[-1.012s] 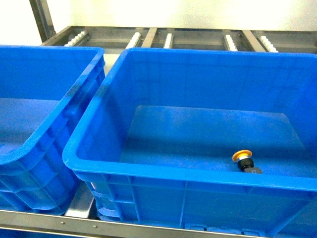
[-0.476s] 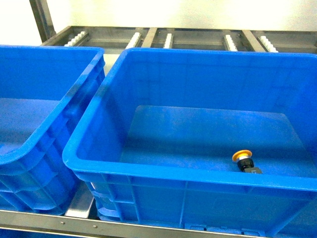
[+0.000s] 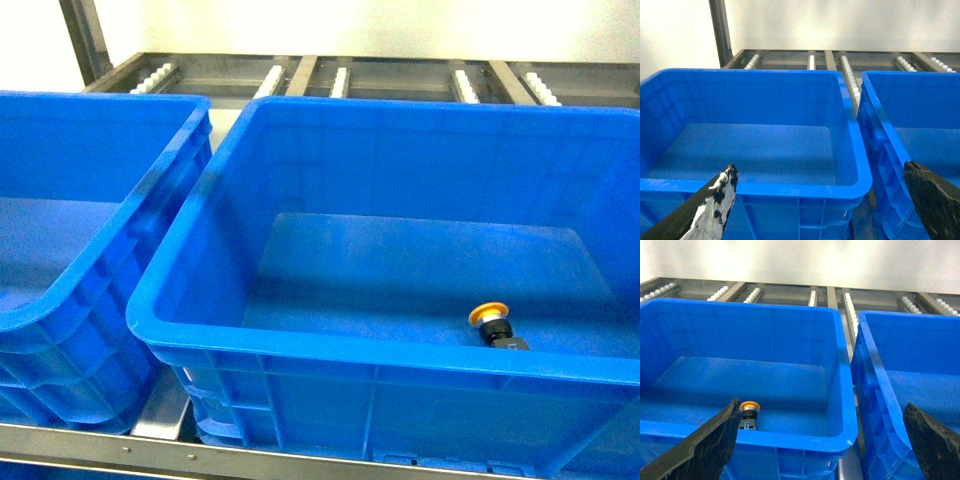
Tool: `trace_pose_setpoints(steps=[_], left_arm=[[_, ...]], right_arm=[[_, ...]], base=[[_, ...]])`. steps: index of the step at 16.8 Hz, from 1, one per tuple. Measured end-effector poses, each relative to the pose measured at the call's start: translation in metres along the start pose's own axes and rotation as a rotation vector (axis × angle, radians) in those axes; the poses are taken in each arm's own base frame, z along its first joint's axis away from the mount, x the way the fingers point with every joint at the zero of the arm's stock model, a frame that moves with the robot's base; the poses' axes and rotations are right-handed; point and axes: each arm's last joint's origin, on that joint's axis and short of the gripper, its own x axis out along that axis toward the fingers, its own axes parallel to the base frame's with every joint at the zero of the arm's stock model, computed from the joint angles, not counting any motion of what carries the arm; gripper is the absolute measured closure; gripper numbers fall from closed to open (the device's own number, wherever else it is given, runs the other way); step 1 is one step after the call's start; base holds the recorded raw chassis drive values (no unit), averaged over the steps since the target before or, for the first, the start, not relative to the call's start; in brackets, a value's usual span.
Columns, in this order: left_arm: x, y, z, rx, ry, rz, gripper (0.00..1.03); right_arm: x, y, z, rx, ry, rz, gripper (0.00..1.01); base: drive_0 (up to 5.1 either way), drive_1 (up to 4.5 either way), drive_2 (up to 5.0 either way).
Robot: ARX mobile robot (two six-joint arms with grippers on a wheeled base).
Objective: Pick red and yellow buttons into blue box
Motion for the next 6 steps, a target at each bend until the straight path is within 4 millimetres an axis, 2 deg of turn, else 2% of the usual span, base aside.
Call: trace_pose_setpoints(steps=[6], left_arm=[[0.0, 0.0, 0.0, 0.0, 0.0, 0.0, 0.05]], right_arm=[[0.0, 0.0, 0.0, 0.0, 0.0, 0.0, 0.03]], base=[[0.0, 0.0, 0.0]])
